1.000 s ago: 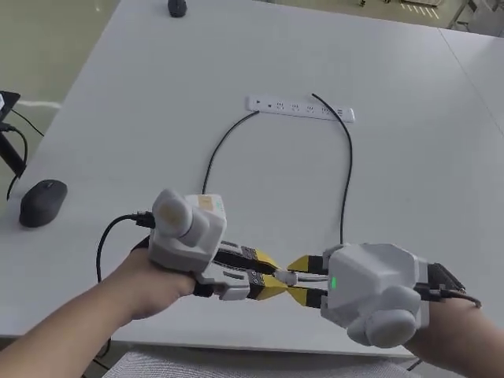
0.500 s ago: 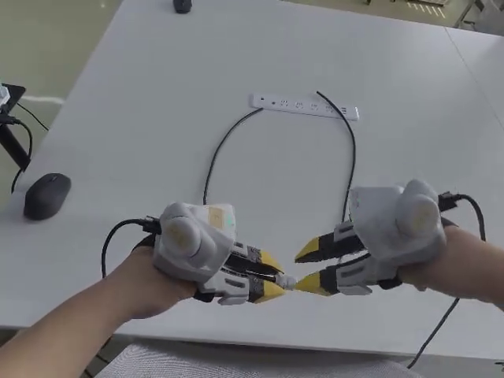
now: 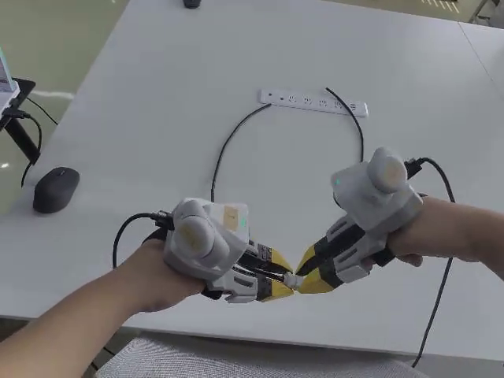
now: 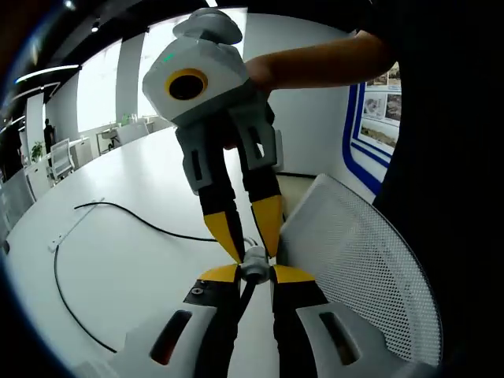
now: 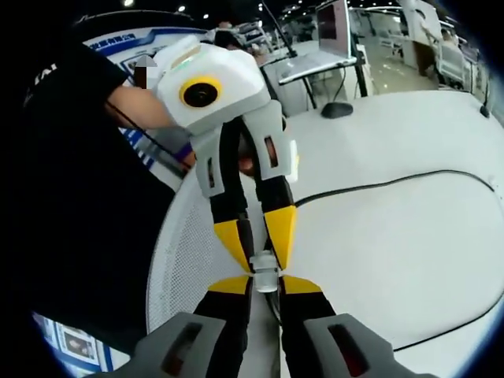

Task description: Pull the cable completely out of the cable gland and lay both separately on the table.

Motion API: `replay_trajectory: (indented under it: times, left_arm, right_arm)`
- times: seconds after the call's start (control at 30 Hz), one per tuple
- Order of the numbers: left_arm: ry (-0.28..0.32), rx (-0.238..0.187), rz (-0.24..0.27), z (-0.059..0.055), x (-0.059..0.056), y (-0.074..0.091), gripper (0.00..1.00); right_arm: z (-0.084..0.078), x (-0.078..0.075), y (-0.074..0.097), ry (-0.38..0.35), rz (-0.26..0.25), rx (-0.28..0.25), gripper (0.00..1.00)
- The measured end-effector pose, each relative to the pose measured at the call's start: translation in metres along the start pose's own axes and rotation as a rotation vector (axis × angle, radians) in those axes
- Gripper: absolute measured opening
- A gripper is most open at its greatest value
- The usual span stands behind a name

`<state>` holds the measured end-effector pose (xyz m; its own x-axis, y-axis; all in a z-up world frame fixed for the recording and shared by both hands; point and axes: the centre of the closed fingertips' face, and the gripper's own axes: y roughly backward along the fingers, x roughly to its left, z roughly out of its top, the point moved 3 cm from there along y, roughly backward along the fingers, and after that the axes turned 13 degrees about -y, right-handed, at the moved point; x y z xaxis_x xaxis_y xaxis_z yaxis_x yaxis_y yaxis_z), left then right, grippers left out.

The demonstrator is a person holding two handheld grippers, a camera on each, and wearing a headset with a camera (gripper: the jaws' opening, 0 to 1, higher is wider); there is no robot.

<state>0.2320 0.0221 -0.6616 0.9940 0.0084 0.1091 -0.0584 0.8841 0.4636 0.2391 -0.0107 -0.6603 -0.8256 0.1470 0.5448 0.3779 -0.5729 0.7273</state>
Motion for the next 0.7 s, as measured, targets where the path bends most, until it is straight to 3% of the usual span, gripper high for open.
replay_trajectory:
  times: [0.2, 0.33, 0.57, 0.7]
  left_arm:
    - [0.01, 0.002, 0.001, 0.0, 0.001, 0.0, 0.15]
    - [0.029, 0.006, 0.004, -0.002, 0.002, 0.0, 0.15]
    - [0.113, -0.017, 0.022, -0.004, 0.004, 0.004, 0.15]
    - [0.167, -0.033, 0.03, -0.006, 0.003, 0.005, 0.15]
  right_arm:
    - [0.0, -0.001, 0.0, -0.002, 0.023, 0.014, 0.09]
    - [0.0, -0.001, -0.001, 0.034, 0.003, 0.016, 0.08]
    - [0.003, 0.003, -0.002, 0.162, -0.17, -0.009, 0.07]
    - [0.002, 0.009, -0.004, 0.294, -0.325, -0.018, 0.07]
